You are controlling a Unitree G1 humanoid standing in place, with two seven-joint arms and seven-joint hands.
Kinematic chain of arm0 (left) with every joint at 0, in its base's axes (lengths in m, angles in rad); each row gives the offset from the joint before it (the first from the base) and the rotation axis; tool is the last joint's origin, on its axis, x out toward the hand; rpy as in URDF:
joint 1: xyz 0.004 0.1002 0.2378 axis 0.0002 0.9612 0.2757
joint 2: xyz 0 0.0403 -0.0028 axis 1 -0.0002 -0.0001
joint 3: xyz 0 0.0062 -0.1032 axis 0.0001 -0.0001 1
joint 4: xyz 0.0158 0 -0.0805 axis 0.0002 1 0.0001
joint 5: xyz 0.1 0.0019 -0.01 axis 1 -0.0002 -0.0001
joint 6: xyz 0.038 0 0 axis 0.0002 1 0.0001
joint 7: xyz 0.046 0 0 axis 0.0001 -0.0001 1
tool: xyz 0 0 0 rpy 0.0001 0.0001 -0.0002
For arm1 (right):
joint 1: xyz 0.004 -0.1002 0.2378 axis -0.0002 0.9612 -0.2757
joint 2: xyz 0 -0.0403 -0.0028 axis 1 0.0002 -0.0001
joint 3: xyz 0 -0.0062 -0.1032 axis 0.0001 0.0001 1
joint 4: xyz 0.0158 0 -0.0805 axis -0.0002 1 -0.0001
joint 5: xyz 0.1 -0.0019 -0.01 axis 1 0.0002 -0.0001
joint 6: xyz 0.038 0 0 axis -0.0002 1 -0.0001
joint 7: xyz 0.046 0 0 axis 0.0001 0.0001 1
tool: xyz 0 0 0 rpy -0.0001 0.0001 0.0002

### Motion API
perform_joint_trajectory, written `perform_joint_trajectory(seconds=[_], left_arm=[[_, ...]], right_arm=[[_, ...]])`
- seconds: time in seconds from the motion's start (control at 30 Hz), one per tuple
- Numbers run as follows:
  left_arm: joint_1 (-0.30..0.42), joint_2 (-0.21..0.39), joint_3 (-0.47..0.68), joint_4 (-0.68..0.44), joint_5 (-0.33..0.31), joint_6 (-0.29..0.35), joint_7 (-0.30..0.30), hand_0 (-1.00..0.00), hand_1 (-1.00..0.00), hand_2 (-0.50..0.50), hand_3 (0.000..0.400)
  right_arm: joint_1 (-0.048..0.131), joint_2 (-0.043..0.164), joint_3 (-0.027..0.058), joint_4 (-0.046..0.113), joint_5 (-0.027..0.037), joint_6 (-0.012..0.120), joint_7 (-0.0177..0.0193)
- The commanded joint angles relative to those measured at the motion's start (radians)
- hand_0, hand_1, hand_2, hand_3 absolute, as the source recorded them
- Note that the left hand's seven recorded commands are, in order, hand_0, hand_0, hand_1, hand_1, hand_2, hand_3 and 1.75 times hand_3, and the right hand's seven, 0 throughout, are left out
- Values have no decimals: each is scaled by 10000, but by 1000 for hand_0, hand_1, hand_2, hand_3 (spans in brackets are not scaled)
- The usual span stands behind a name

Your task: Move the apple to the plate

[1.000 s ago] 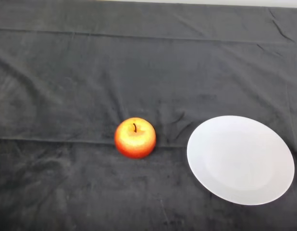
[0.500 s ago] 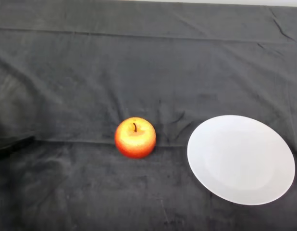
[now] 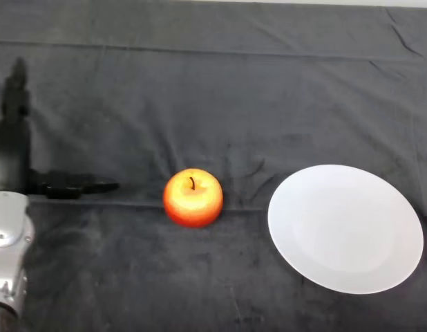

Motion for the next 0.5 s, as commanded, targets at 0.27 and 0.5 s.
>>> perform_joint_trajectory(seconds=[0.27, 0.5], left_arm=[[395, -175, -799, -896, 338, 551, -115, 0, 0, 0, 0], [77, -374, -1368, -585, 317, 757, -24, 0, 0, 0, 0]], right_arm=[[1, -87, -126, -84, 67, 53, -147], [12, -76, -119, -117, 68, 58, -166]])
